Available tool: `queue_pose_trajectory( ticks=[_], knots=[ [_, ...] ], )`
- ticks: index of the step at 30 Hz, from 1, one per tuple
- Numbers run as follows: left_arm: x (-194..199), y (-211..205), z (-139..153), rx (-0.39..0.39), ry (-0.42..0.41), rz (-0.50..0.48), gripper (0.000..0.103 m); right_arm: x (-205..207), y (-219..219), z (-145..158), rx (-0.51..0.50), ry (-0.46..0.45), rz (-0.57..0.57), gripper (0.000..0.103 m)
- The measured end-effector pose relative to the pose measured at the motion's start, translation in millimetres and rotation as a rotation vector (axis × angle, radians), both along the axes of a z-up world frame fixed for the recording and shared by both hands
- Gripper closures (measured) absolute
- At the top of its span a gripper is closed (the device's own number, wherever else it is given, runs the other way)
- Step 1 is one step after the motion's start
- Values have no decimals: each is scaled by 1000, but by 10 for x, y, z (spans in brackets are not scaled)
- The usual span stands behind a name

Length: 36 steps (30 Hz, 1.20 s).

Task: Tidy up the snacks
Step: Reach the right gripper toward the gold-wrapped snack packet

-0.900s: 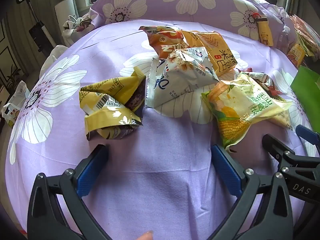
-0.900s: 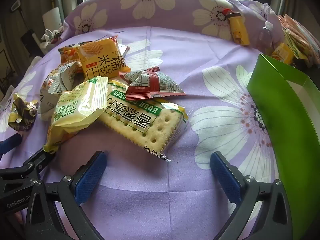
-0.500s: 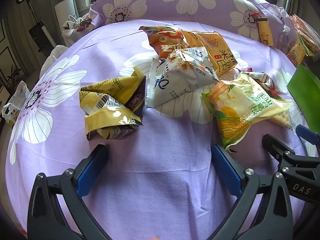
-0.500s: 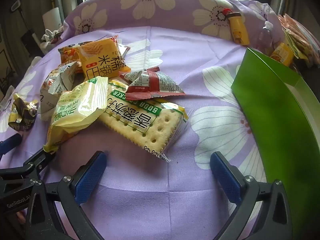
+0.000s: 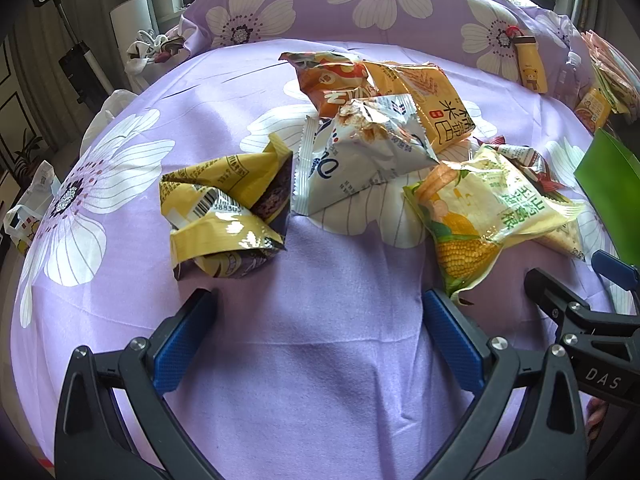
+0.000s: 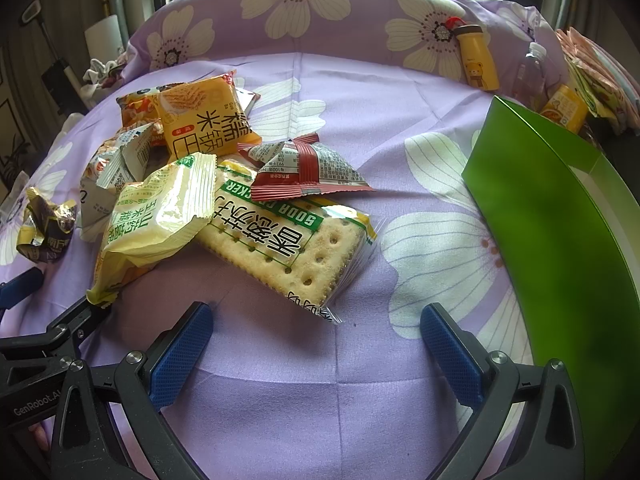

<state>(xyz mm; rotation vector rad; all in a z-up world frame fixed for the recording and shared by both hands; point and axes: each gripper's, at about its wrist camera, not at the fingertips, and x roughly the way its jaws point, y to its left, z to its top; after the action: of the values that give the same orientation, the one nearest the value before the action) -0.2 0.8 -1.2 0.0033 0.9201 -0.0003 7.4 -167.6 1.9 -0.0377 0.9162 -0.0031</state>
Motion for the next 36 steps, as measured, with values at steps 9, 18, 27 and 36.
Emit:
queue_pose_trajectory(
  ticks=[9,18,27,36],
  knots=[
    [-35,14,41,-6,10,7,0,30,15,5,0,-2,-4,0],
    [-279,97,477,-38,-107,-8,1,-120,-130,87,132,-27,2,0],
    [-232,709,664,-192,-107,100,8,-255,22,511,262,-58,63,1],
    [-75,884,449,-346,-3,156,19,199,719,775,494,50,279,22]
  ],
)
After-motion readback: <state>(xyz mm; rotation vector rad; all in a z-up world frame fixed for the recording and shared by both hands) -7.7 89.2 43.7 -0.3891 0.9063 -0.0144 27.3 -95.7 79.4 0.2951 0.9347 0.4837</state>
